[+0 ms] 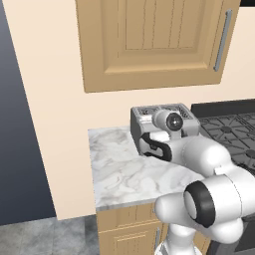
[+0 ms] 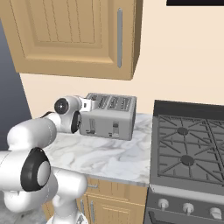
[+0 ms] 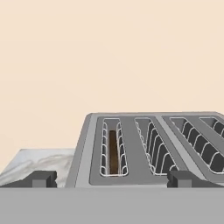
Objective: Start the toaster. Once the lever pops up, take the bread to the plate on the dining counter.
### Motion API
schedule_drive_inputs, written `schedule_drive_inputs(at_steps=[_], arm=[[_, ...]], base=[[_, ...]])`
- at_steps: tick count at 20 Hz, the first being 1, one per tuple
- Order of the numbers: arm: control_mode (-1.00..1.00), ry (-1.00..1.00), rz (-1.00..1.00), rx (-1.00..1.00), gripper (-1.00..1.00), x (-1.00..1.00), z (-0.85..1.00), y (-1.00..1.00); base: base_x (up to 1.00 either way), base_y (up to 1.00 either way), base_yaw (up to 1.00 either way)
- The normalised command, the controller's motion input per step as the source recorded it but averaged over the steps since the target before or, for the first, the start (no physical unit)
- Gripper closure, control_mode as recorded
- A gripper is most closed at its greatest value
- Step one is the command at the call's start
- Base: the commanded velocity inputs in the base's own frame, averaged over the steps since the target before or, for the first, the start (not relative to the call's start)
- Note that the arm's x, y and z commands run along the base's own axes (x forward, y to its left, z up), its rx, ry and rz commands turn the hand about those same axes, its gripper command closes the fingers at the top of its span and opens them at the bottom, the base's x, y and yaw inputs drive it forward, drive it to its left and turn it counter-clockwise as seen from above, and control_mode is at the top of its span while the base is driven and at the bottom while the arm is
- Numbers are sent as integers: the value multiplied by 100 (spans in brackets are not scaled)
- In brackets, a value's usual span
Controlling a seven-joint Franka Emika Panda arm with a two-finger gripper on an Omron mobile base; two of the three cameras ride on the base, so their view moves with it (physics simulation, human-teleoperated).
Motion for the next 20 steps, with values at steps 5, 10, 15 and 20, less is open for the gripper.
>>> schedule_drive_inputs(at_steps=[5, 10, 15, 20], arm=[[-100, 0, 3, 0, -100, 9, 0, 1], [-100, 0, 0, 0, -100, 3, -2, 0], [-100, 0, 0, 0, -100, 0, -5, 0], [-100, 0, 0, 0, -100, 0, 0, 0]], base=[[0, 0, 0], [0, 0, 0], [0, 0, 0], [0, 0, 0]])
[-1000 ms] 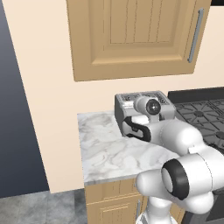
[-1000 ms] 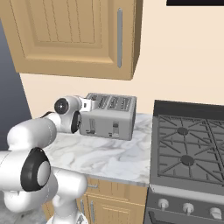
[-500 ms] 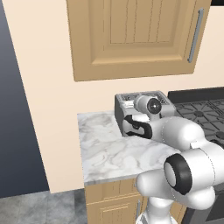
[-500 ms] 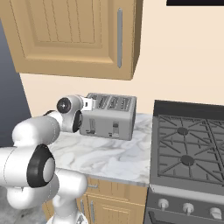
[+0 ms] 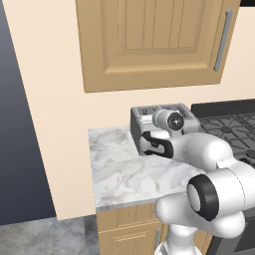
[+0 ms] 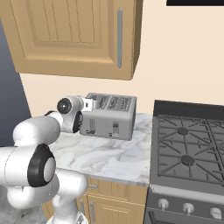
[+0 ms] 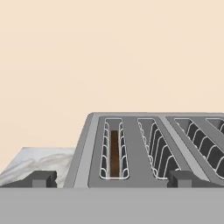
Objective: Start the toaster. Once the lever pops up, take the bread to the plate on the dining counter.
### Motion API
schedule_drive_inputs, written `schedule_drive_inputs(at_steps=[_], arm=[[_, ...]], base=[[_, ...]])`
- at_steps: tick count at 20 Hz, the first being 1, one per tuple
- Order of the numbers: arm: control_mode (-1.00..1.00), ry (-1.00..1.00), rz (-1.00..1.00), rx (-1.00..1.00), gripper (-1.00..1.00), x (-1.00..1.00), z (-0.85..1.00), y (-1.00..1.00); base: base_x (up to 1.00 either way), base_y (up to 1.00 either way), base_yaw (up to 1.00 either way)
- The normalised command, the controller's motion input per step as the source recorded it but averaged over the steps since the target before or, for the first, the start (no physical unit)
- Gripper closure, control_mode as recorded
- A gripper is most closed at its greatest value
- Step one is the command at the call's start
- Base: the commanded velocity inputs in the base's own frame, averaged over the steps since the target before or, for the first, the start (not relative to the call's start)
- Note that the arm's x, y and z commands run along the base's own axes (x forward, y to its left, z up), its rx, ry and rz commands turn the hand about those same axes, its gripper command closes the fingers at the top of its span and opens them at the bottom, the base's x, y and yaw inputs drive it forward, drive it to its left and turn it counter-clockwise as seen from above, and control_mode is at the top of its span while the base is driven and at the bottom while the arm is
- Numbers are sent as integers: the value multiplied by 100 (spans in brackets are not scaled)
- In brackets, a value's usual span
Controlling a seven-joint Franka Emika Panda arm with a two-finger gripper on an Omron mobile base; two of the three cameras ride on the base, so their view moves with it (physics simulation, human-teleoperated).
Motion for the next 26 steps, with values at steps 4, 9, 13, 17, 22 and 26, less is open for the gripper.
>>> schedule_drive_inputs(at_steps=[4, 9, 13, 17, 22, 26], arm=[[-100, 0, 0, 0, -100, 0, -2, 0], [-100, 0, -1, 0, -100, 0, -1, 0], [-100, 0, -1, 0, -100, 1, 0, 0], [-100, 0, -3, 0, -100, 0, -1, 0], [-100, 0, -1, 0, -100, 0, 0, 0], [-100, 0, 0, 0, -100, 0, 0, 0]], base=[[0, 0, 0], [0, 0, 0], [0, 0, 0], [0, 0, 0], [0, 0, 0], [0, 0, 0]])
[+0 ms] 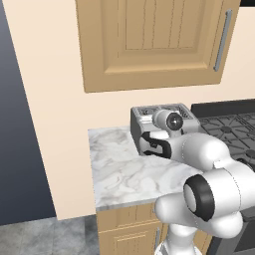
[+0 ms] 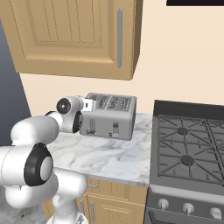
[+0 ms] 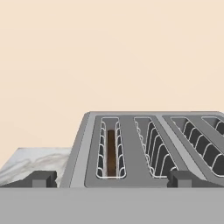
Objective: Start the toaster. Once the lever pops up, take the bread to the plate on the dining counter.
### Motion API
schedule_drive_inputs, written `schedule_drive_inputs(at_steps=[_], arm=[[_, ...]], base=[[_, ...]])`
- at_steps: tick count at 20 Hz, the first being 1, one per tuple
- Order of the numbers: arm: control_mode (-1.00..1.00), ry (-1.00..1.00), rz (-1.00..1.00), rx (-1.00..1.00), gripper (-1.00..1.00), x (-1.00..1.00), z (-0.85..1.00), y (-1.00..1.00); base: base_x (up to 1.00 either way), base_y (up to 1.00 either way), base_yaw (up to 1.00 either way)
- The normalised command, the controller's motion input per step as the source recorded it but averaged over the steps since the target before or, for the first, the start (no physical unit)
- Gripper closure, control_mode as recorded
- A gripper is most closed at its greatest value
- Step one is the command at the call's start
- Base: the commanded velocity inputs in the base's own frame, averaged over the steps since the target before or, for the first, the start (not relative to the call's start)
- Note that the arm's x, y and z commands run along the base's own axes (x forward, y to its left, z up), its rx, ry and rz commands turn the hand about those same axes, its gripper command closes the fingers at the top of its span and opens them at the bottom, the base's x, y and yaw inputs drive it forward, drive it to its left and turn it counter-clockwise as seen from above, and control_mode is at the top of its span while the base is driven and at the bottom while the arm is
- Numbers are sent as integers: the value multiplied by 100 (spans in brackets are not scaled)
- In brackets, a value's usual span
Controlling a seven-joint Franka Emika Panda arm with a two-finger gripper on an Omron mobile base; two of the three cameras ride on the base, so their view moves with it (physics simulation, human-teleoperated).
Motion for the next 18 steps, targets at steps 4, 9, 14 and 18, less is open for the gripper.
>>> schedule_drive_inputs(at_steps=[4, 9, 14, 18], arm=[[-100, 0, 0, 0, -100, 0, 0, 0], [-100, 0, 0, 0, -100, 0, 0, 0], [-100, 0, 0, 0, -100, 0, 0, 0], [-100, 0, 0, 0, -100, 0, 0, 0]], base=[[0, 0, 0], [0, 0, 0], [0, 0, 0], [0, 0, 0]])
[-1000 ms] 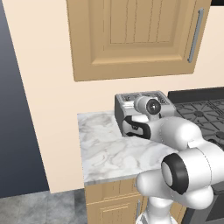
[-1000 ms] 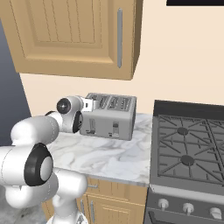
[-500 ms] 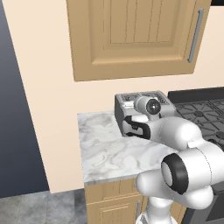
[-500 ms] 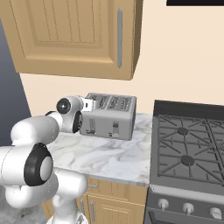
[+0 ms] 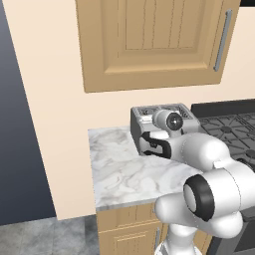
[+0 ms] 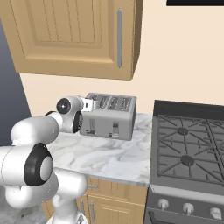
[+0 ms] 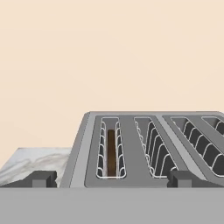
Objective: Start the toaster. Once the lever pops up, take the bread to the plate on the dining counter.
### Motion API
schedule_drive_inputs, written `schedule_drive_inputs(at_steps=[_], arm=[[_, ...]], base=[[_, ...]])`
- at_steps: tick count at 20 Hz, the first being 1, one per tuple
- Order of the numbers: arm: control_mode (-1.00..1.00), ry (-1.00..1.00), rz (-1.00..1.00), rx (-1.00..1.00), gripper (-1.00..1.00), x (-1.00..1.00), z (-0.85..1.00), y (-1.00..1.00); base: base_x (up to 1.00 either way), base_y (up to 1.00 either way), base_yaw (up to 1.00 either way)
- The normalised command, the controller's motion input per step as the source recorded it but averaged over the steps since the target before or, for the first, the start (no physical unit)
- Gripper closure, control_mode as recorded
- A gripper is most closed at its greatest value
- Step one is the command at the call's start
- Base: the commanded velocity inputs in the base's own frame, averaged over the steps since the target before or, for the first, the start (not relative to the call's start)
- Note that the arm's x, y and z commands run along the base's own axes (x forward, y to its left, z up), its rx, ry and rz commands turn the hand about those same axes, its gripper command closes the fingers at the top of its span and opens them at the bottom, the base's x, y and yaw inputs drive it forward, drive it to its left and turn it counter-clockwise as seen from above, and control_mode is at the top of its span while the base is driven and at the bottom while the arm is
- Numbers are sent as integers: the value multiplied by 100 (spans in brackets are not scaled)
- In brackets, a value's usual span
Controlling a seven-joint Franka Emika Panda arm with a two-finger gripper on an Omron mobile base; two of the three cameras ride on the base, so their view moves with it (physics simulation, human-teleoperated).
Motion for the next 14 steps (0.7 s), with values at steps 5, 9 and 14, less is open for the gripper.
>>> schedule_drive_inputs(at_steps=[5, 9, 14], arm=[[-100, 0, 0, 0, -100, 0, 0, 0], [-100, 0, 0, 0, -100, 0, 0, 0], [-100, 0, 0, 0, -100, 0, 0, 0]], base=[[0, 0, 0], [0, 0, 0], [0, 0, 0]])
